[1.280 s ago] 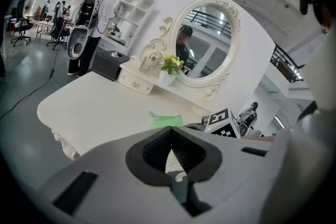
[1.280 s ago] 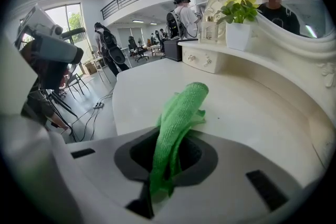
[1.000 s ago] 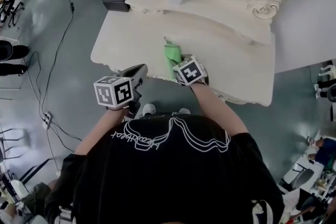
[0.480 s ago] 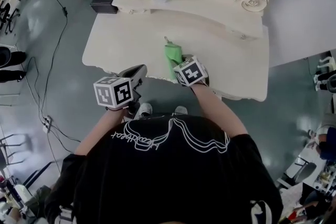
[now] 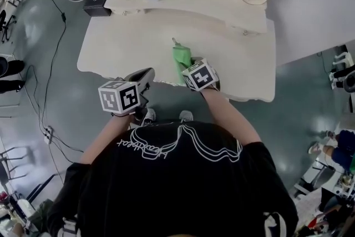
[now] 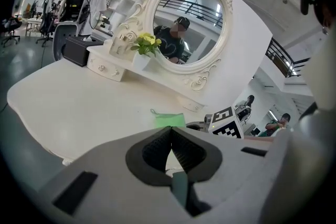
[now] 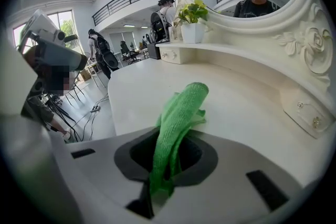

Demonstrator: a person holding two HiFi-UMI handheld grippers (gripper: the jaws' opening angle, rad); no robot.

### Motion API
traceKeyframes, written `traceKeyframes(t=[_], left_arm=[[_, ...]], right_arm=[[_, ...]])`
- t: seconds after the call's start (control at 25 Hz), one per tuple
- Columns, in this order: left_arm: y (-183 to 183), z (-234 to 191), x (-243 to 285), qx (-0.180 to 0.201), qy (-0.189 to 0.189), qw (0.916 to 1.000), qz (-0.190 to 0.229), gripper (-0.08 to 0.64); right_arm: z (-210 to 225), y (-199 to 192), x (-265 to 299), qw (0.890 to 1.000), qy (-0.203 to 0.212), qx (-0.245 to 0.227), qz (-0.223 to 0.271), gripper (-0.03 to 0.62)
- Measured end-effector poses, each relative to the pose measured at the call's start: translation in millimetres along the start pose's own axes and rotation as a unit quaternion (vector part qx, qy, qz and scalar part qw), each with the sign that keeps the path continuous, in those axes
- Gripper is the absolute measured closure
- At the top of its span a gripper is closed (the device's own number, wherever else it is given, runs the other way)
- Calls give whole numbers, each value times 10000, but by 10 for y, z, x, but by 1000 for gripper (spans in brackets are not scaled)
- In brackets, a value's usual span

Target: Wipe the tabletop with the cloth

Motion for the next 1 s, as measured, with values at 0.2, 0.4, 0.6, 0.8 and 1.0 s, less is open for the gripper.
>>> traceKeyframes(t=[0.2,0.4,0.6,0.8,1.0], left_arm=[[-22,171,138,77,-67,9999,-45,557],[-54,343,235,151,-129,9998,-50,557],[-87,448,344,191,-177,9996,-59,557],[-107,526,386,235,-196,9995,-67,557],[-139,606,447,277,-209,9994,-84,557]], right_arm=[[131,-143,-121,10000,-23,89,5,535],[234,-274,-260,9999,-74,128,13,535],[338,-377,-330,9998,-107,158,30,535],[383,-445,-401,9998,-114,177,53,535],[449,-526,-471,9997,-145,186,70,535]])
Point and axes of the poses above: the fingertips, and each gripper's own axes: x forward along the fingers, z to its right, y out of its top, the point moved 9 cm from there along -x, backward along the fingers, and after that the axes turned 2 degrees about -x, right-handed, at the moved point
